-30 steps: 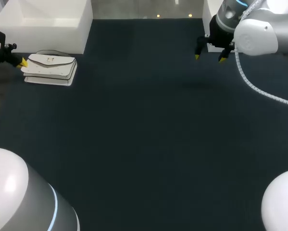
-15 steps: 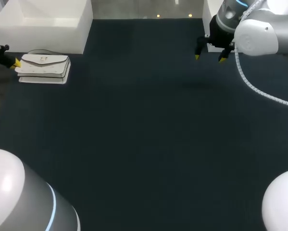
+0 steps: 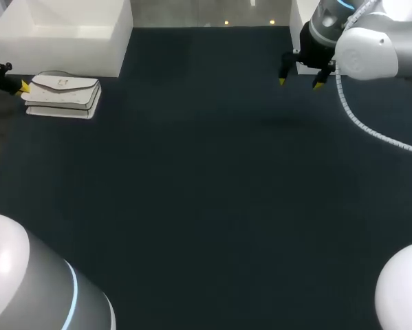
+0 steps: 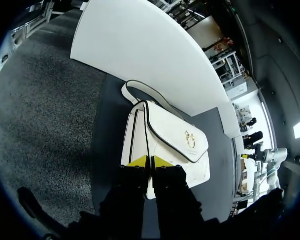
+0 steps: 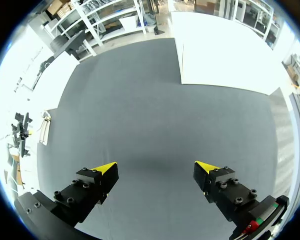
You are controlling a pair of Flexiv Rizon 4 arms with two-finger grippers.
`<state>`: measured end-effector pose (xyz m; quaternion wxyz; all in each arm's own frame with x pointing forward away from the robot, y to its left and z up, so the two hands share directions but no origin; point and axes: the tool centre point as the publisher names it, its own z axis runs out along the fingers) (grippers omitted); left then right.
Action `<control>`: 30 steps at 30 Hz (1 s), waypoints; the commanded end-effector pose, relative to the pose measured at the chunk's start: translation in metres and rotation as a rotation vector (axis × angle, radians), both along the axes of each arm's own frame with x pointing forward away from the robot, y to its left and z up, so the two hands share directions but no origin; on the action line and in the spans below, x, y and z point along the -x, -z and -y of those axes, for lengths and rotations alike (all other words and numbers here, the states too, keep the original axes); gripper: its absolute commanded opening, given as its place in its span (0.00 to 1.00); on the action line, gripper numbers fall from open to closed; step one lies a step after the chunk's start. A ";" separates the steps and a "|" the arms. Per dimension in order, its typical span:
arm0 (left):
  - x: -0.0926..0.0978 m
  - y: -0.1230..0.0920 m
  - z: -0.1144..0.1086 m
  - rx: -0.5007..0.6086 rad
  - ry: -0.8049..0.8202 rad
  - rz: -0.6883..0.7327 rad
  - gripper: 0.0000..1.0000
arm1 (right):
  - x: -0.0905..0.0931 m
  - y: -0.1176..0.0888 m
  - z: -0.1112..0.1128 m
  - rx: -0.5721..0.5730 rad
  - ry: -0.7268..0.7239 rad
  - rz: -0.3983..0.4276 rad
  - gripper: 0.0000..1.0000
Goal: Pick up the bag, open it, inspect its contents, close it, and place it on the opposite side
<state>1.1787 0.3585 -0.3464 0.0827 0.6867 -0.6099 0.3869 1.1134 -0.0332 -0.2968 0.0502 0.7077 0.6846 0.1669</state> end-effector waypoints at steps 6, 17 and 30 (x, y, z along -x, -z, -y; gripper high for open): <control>-0.004 0.005 -0.011 0.161 0.185 -0.131 0.00 | 0.000 -0.001 -0.001 0.004 0.002 -0.001 1.00; 0.014 -0.014 -0.010 0.123 0.151 -0.120 1.00 | 0.000 -0.001 -0.001 0.004 0.002 -0.001 1.00; 0.053 -0.072 0.022 -0.161 0.119 -0.190 1.00 | 0.000 -0.001 -0.001 0.004 0.002 -0.001 1.00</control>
